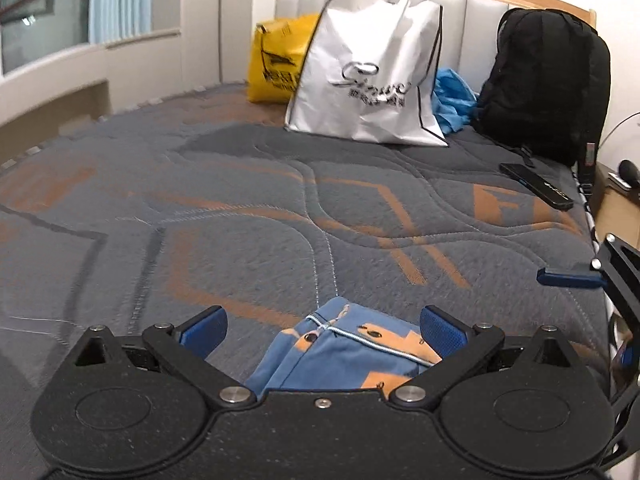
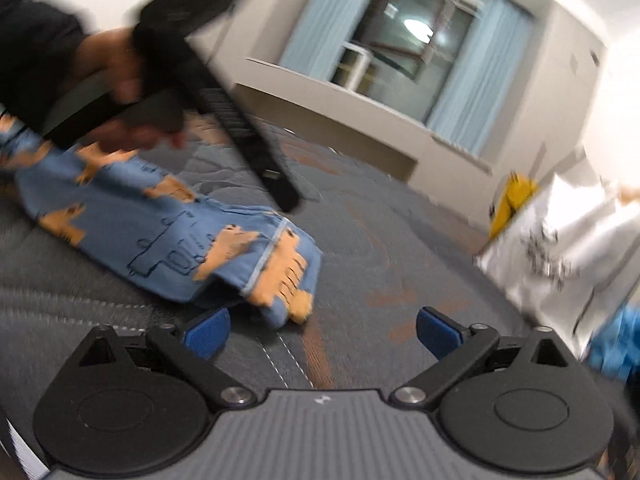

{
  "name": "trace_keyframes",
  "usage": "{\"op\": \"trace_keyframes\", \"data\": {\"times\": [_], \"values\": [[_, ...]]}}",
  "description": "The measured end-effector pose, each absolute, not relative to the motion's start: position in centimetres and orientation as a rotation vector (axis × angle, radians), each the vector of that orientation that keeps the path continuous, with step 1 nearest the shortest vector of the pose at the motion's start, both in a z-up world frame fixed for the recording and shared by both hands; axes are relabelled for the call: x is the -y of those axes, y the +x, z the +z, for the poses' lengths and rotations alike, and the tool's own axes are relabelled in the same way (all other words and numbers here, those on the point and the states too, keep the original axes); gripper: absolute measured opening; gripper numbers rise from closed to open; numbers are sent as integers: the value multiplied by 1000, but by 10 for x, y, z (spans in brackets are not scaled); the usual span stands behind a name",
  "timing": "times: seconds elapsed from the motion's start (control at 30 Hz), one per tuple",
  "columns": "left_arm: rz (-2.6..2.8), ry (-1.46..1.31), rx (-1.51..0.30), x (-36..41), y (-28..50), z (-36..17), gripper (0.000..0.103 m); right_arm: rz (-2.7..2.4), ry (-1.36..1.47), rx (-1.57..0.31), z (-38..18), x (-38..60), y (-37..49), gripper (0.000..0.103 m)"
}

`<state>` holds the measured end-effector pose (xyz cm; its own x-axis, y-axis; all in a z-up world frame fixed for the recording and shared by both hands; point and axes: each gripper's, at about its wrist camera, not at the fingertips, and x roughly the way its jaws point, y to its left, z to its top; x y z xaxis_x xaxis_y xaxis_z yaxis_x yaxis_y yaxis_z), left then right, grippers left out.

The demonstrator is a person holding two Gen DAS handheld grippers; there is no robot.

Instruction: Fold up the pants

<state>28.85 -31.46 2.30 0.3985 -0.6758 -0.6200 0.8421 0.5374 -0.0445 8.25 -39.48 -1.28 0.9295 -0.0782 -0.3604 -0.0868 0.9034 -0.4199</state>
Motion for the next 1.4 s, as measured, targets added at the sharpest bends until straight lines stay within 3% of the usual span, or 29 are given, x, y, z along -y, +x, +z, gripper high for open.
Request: {"op": "trace_keyframes", "data": {"times": [0.2,0.37,0.5,0.6,0.7,0.77,0.8,0.87,0.9,0.97,1.17,1.2,1.4], "values": [[-1056,269,-692,321,305,22,98,13,-606,-326,-20,378,86,98],[-1132,295,-727,328,304,19,82,30,-624,-337,-23,376,93,71],[-1166,318,-784,340,304,17,70,68,-616,-364,-27,374,97,28],[-1115,302,-822,346,309,14,55,80,-632,-367,-29,370,96,14],[-1064,270,-844,346,317,14,30,74,-649,-366,-30,367,96,12],[-1053,246,-870,345,323,13,28,67,-649,-361,-30,369,95,12],[-1059,242,-873,345,325,13,30,64,-646,-359,-29,369,94,12],[-1047,250,-873,345,326,13,49,59,-645,-357,-29,370,93,12],[-1043,249,-884,346,326,12,66,57,-644,-358,-30,370,93,12],[-1063,235,-906,346,328,11,67,58,-641,-363,-30,371,92,12],[-1069,234,-943,349,331,5,33,50,-636,-368,-30,372,92,12],[-1065,226,-945,348,333,5,22,49,-636,-369,-30,372,92,12],[-1067,196,-851,342,323,21,12,39,-628,-347,-26,374,91,7]]}}
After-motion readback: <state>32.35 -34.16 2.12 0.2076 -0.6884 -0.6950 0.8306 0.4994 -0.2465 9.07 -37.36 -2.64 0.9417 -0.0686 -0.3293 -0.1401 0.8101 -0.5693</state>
